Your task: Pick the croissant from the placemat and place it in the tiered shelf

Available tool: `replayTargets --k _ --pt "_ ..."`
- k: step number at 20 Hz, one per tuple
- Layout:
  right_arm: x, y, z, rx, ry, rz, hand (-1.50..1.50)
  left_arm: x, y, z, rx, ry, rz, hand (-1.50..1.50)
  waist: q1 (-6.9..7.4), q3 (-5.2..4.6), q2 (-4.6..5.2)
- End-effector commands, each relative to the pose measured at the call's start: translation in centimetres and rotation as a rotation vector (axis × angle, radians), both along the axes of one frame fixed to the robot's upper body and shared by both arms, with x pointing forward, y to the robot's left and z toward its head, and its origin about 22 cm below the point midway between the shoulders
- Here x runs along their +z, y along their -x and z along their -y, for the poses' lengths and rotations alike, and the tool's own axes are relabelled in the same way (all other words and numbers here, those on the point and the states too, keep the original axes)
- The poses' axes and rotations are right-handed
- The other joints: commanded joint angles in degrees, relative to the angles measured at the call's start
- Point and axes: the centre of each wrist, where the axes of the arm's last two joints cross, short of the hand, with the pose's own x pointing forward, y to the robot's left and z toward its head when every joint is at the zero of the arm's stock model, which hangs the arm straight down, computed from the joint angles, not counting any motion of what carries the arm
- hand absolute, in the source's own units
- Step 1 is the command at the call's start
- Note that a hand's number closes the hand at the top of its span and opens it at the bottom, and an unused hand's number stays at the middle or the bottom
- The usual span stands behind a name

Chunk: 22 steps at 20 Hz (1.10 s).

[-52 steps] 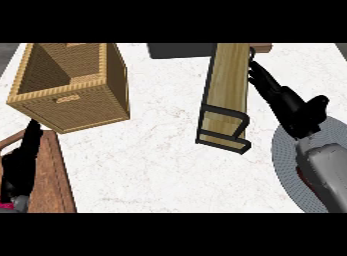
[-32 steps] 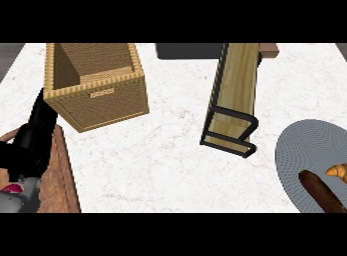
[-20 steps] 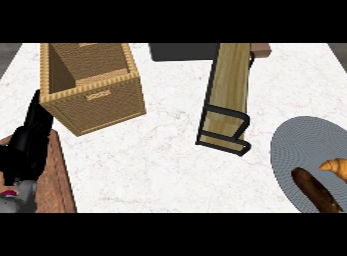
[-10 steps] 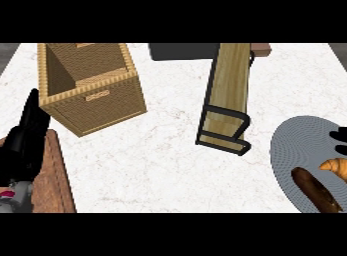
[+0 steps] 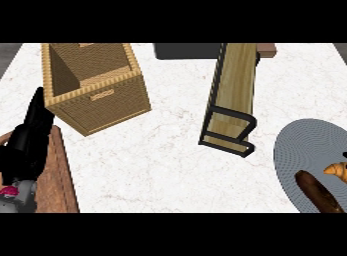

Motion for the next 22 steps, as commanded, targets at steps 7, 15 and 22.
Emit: replayTargets --k 7,15,22 --pt "-5.6 -0.3 4.0 0.019 -0.007 -0.025 -1.50 0.2 -0.3 0.4 -0.027 0.010 0.002 0.00 0.65 -0.15 0.04" --pt "-7.5 -1.9 3.9 0.015 0.012 -0.021 -1.50 0.6 -0.2 1.0 -0.015 0.007 -0.020 0.00 0.53 -0.15 0.03" --pt "-9.4 -2.9 3.6 0.035 -0.035 -0.044 -1.50 0.8 0.0 -0.2 -0.017 -0.005 0.000 0.00 0.65 -0.16 0.04"
